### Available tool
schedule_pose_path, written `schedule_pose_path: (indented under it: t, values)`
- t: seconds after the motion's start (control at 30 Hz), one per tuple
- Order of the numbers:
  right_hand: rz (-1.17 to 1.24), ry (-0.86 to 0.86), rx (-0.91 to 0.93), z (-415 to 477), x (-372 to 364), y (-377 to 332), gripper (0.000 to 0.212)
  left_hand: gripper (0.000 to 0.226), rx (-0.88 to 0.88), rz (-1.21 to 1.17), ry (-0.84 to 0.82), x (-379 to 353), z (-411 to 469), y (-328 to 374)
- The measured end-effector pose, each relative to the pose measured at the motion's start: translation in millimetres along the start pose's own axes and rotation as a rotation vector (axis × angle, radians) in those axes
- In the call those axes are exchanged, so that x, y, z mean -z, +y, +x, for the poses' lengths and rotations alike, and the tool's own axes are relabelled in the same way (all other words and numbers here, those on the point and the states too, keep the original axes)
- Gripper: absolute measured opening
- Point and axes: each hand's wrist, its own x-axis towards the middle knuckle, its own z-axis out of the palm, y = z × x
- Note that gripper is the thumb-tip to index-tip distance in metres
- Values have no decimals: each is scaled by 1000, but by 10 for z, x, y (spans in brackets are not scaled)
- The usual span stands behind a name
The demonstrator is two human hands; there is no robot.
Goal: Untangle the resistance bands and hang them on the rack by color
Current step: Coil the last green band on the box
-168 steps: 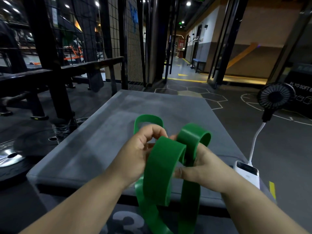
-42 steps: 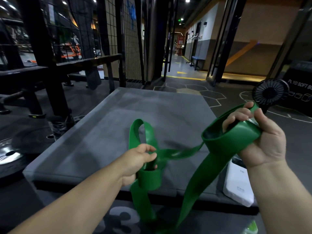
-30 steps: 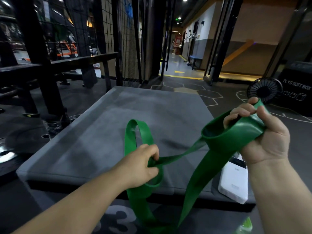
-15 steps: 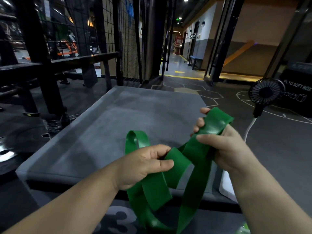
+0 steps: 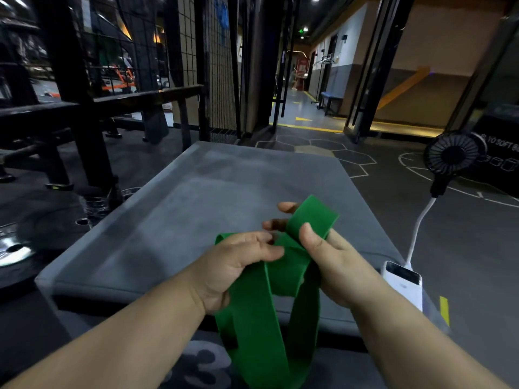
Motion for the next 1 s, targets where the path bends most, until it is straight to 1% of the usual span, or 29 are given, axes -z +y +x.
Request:
schedule_pose_path:
  t: [0.07,0.17,0.27,0.37,0.43,0.47,0.53,0.6,0.67,0.73,0.77,0.83,0.9,0.93,1.0]
  values:
    - [-103,-10,38,2,1,-9,87,28,-34,-52,6,-35,-15,23]
    - [-295,0,75,-6,38,-51,88,21,-51,5,62,-80,-33,49]
    - [-430,-42,148,22,89,-74,86,26,-25,87,124,-68,-26,47]
    - [-500,-194,152,49,138,-89,78,20,6,122,119,-46,-10,40]
    - [-495,-256,108,45,150,-130,62,16,17,146,124,-51,-4,32]
    - [-493,-257,90,46,161,-139,56,16,13,158,138,-56,-2,26]
    - [-511,-195,92,40,175,-133,51,16,-13,178,174,-28,13,14]
    - [-532,-81,133,39,191,-126,55,16,-50,246,153,28,19,19]
    - [-526,61,149,40,218,-134,60,15,-79,416,86,68,5,32]
    - [-434,175,146,42,269,-146,54,20,-77,604,12,68,-10,24]
    - [-391,198,148,44,291,-150,52,23,-74,699,-3,51,-14,16]
    - [-345,222,144,46,301,-144,49,24,-91,866,19,31,-5,-12]
    - [-295,265,133,50,278,-118,43,28,-133,985,34,23,5,-37]
    - [-266,300,114,53,259,-101,45,31,-158,1026,33,30,13,-59]
    - [-216,391,72,67,239,-71,62,29,-192,1091,34,41,34,-94]
